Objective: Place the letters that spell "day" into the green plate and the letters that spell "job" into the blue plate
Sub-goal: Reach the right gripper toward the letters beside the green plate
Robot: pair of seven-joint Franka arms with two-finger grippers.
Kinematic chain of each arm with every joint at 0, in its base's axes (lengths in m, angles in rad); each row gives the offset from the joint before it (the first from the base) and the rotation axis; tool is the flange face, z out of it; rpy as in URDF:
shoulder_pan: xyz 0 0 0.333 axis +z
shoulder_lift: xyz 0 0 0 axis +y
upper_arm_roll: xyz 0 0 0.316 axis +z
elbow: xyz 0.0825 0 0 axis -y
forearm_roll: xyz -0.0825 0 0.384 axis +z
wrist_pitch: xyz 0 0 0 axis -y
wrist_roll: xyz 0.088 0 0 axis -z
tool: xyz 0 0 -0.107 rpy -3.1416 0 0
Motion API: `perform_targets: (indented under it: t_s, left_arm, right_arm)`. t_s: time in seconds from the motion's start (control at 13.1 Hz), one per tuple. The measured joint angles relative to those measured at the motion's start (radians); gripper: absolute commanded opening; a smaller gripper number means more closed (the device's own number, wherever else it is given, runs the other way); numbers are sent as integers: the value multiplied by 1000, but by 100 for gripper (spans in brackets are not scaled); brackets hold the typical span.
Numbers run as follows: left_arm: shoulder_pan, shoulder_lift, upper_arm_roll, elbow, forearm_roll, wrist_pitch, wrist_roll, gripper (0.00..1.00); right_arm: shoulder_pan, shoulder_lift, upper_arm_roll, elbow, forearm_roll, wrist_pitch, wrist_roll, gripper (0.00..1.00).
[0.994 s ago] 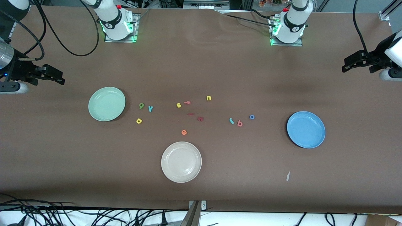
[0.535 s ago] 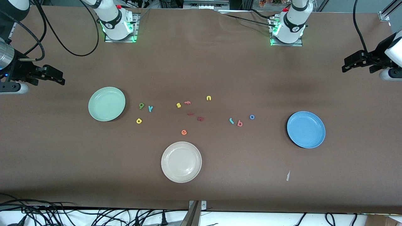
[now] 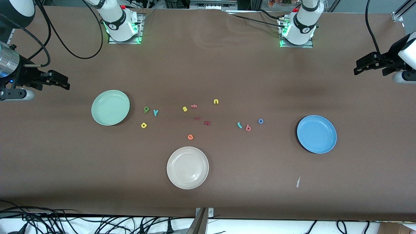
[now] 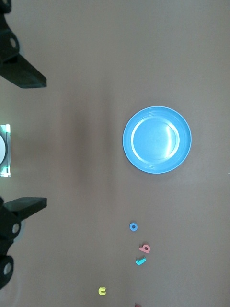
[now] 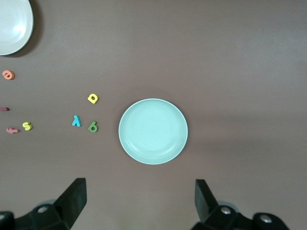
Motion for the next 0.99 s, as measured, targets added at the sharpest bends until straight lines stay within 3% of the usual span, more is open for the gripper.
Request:
perform_targets:
  t_s: [0.46, 0.99]
  left_arm:
    - [0, 0, 0, 0, 0, 0, 0, 100]
    - [0, 0, 0, 0, 0, 0, 0, 100]
  right_arm:
    - [50, 50, 25, -1, 0, 25, 5, 100]
    - [92, 172, 44, -2, 2, 56, 6, 100]
